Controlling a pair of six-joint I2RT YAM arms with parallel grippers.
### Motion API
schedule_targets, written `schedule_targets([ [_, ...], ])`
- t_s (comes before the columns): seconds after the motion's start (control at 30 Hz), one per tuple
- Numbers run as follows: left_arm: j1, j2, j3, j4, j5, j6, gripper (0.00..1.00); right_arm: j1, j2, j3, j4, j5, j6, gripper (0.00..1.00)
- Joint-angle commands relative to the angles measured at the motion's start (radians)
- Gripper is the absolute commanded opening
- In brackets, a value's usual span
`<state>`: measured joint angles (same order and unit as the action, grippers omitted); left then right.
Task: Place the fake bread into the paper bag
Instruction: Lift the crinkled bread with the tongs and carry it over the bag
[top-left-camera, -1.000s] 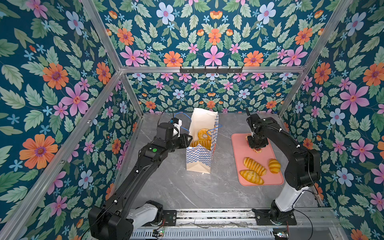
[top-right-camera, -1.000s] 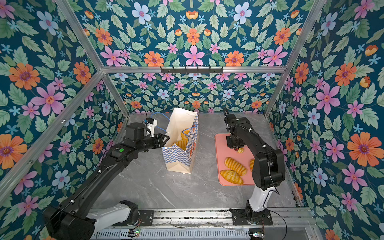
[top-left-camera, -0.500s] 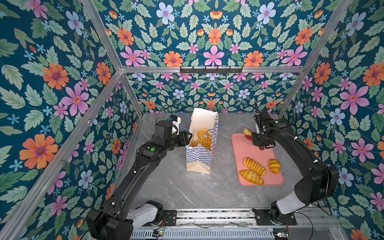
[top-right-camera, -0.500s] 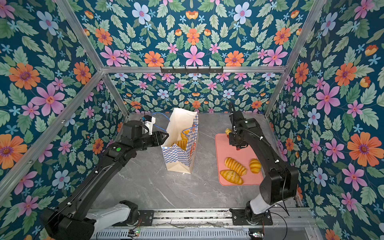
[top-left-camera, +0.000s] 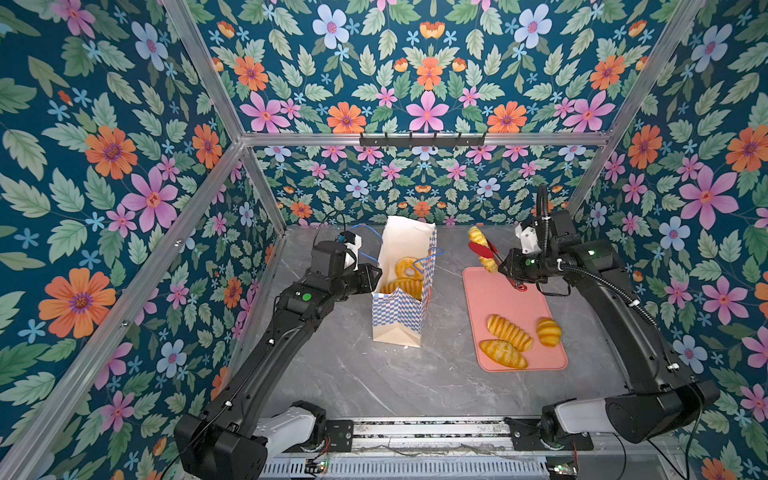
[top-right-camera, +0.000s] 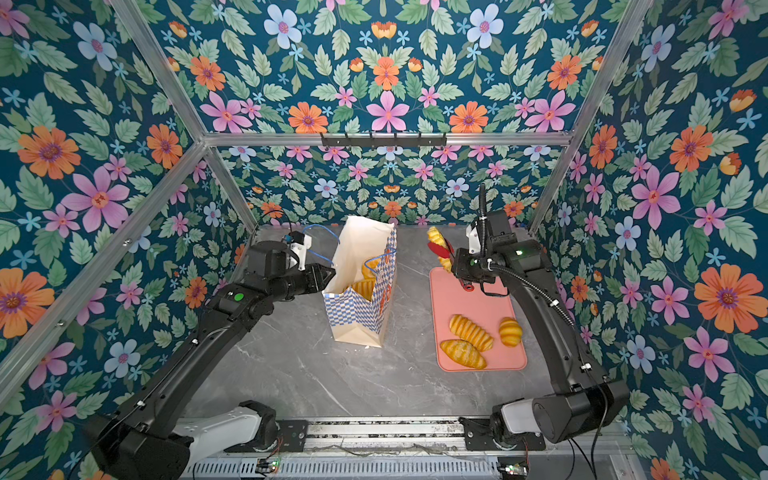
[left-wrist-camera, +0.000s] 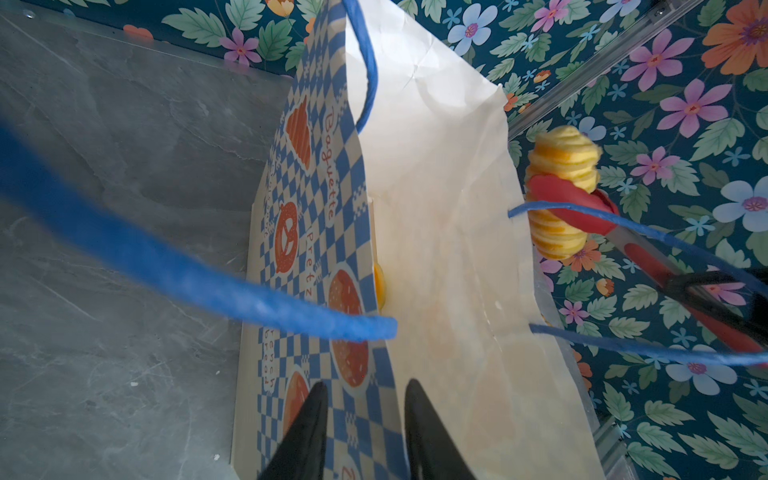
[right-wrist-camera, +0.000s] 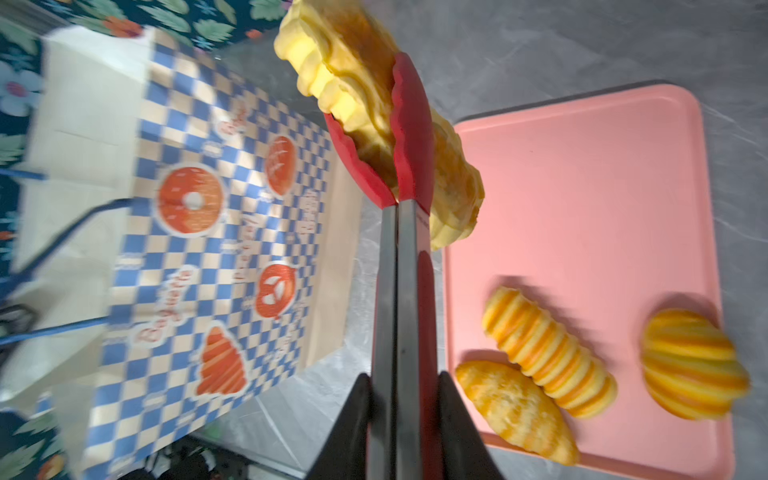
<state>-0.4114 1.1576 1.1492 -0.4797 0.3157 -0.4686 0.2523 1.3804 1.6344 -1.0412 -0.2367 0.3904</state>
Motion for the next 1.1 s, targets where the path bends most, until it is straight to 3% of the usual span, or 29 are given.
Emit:
schedule_targets([
  [0.0,0.000,0.002,0.005,0.007,0.006,0.000,0.31,0.008,-0.012,0.043,0.092,-0.127,0.072,0.25],
  [0.33,0.000,0.003,-0.005,0.019,0.025,-0.017,0.22,0.028,0.006,0.198,0.227,-0.262,0.190,0.25],
  [0.53,0.000,0.001,-0.011,0.025,0.032,-0.028,0.16,0.098,0.062,0.277,0.300,-0.303,0.251,0.26],
  [0.87,-0.001,-0.004,-0.015,0.030,0.032,-0.042,0.12,0.316,0.217,0.416,0.301,-0.206,0.258,0.26],
  [1.07,-0.004,-0.012,-0.025,0.039,0.032,-0.049,0.11,0.352,0.264,0.411,0.292,-0.173,0.262,0.25],
])
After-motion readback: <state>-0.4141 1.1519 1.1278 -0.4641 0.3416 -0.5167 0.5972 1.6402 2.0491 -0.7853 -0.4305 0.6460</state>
